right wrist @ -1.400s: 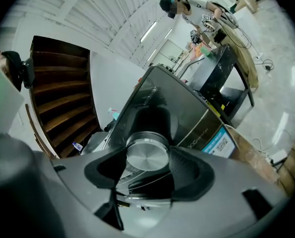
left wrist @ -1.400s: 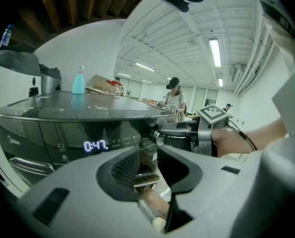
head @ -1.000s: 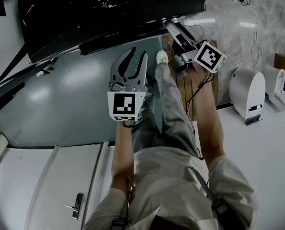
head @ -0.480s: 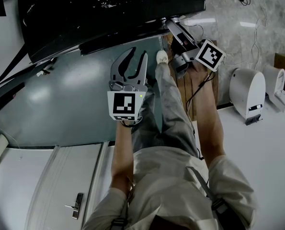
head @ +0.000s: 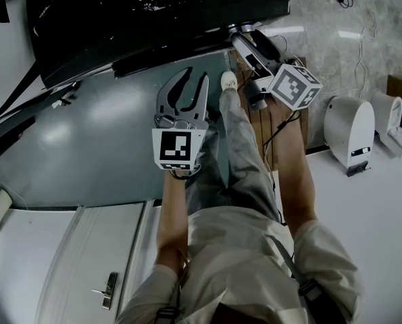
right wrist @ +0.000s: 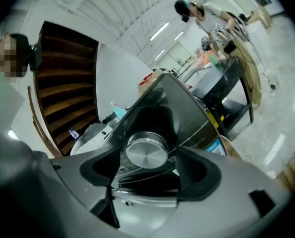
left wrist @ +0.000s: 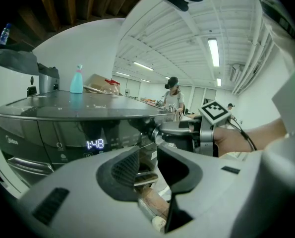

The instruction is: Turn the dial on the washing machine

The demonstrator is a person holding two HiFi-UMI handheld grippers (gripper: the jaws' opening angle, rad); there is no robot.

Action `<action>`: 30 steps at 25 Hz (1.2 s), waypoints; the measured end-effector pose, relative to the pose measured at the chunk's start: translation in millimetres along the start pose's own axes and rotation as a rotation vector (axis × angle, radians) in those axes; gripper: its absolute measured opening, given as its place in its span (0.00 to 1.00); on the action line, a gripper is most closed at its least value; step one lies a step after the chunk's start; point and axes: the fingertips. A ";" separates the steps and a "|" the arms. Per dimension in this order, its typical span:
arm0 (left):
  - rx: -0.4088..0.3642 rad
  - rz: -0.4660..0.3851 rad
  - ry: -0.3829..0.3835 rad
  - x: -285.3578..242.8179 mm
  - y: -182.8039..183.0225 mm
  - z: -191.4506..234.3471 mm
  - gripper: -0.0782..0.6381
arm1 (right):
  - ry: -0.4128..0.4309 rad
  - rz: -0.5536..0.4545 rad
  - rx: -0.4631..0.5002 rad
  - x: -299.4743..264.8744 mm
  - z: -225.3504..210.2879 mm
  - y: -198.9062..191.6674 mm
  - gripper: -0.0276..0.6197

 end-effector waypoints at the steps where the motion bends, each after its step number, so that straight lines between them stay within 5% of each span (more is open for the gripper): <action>1: -0.001 0.000 0.000 0.2 -0.1 0.2 0.28 | -0.018 0.014 0.064 0.5 1.6 -0.8 0.59; 7: -0.001 0.000 -0.001 0.7 -0.6 0.8 0.28 | -0.135 0.080 0.425 0.7 10.4 -3.7 0.59; 16: 0.001 0.004 -0.002 1.5 -3.3 1.3 0.28 | -0.330 0.139 0.831 -0.1 11.9 -5.4 0.59; 23: 0.004 0.003 0.006 3.2 -3.9 5.8 0.28 | -0.391 0.152 0.995 -6.2 15.1 -6.2 0.55; 30: 0.009 0.004 0.014 6.2 -6.3 10.6 0.28 | -0.406 0.137 0.991 -9.4 15.9 -5.0 0.46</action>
Point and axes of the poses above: the fingertips, and each gripper's own axes: x backward along the fingers, z to its left, y out of its top, and after that the axes turned 5 degrees about x, right-handed
